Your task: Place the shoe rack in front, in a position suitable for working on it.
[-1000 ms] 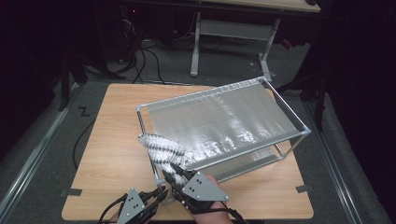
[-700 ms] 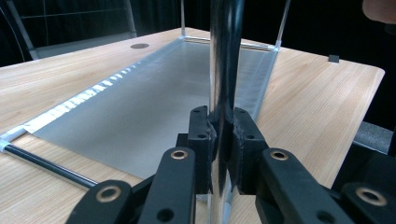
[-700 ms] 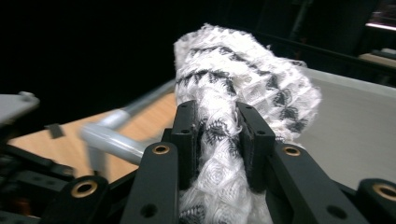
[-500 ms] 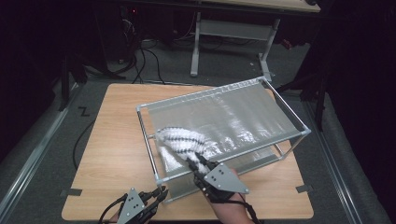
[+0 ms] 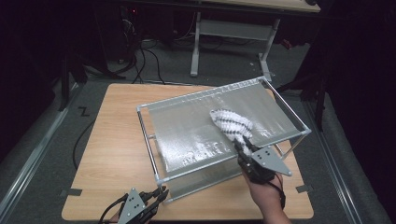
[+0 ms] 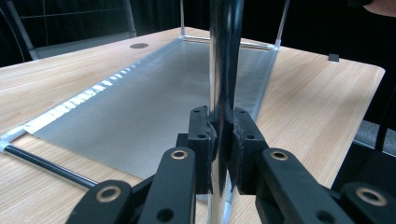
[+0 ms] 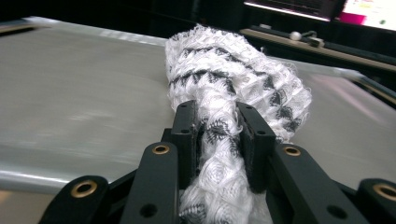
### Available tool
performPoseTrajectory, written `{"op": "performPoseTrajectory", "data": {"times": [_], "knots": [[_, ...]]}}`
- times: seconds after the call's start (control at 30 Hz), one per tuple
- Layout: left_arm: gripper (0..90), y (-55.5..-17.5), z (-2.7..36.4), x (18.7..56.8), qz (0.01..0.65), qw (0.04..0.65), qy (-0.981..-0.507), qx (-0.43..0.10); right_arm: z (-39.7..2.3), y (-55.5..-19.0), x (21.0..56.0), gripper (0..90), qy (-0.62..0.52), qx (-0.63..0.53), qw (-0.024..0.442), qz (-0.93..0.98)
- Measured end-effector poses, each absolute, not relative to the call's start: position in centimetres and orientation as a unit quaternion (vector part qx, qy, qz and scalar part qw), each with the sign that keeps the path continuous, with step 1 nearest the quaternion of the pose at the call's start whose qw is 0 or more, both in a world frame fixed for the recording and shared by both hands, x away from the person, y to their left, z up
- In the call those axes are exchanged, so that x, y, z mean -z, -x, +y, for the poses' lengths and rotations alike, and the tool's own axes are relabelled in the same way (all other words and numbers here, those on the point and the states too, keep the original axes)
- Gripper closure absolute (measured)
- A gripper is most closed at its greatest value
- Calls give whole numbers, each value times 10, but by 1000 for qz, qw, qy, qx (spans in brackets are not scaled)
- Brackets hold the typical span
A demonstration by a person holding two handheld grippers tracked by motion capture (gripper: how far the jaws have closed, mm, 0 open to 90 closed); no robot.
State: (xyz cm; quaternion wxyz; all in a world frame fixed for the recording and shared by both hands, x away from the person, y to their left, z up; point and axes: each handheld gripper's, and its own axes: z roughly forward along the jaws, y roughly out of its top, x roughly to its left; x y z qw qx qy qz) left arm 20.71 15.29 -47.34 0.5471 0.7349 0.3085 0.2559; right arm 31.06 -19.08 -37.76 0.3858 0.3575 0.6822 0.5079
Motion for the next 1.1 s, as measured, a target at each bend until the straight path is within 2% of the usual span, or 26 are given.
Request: {"op": "performPoseTrajectory", "data": {"times": [0.37, 0.7, 0.87, 1.1], "knots": [[805, -207, 153, 473, 308, 547, -735, -256, -261, -341, 374, 719, -422, -463, 435, 647], [805, -207, 153, 473, 308, 547, -735, -256, -311, -361, 371, 730, -477, -436, 458, 610], [805, -207, 153, 473, 308, 547, -735, -256, -318, -365, 372, 735, -486, -432, 466, 599], [805, -207, 153, 473, 308, 547, -735, -256, -315, -368, 371, 735, -489, -447, 438, 608]]}}
